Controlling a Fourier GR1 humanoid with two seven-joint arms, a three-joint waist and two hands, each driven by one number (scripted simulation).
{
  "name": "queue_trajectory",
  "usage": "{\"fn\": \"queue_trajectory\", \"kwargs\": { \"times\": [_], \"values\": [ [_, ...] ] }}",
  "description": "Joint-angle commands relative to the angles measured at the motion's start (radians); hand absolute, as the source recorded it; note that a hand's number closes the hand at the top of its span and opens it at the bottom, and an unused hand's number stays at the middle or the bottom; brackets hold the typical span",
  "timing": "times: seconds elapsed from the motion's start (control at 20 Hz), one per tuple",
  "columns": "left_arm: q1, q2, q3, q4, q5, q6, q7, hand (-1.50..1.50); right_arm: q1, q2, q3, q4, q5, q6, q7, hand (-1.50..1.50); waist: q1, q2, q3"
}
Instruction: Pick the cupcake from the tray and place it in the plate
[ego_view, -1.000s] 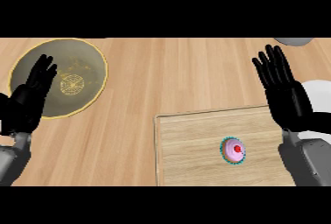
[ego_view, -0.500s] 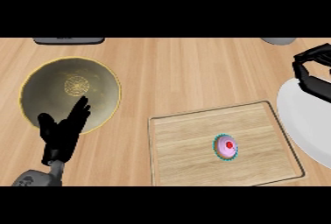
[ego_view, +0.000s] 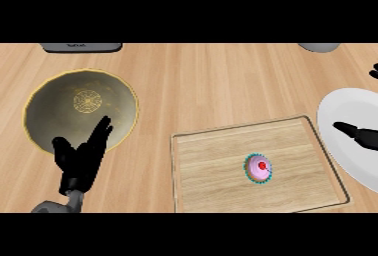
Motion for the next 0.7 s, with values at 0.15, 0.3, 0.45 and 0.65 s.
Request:
{"fn": "queue_trajectory", "kwargs": {
  "times": [0.15, 0.3, 0.45, 0.65],
  "values": [
    [0.067, -0.041, -0.039, 0.023, -0.020, -0.016, -0.030, 0.00, 0.078, -0.202, 0.082, -0.143, 0.095, 0.156, 0.171, -1.50, 0.000, 0.001, -0.007],
    [0.023, -0.048, -0.036, 0.014, -0.023, -0.001, 0.011, 0.00, 0.068, -0.293, 0.131, -0.164, 0.136, 0.249, 0.238, -1.50, 0.005, 0.004, -0.007],
    [0.063, -0.024, -0.012, 0.027, -0.008, -0.045, -0.013, 0.00, 0.018, -0.311, 0.163, -0.223, 0.144, 0.279, 0.356, -1.50, 0.016, 0.005, -0.006],
    [0.045, -0.059, -0.025, 0.021, -0.051, -0.004, -0.001, 0.00, 0.017, -0.305, 0.210, -0.338, 0.216, 0.270, 0.518, -1.50, 0.009, 0.005, -0.005]
  ]
}}
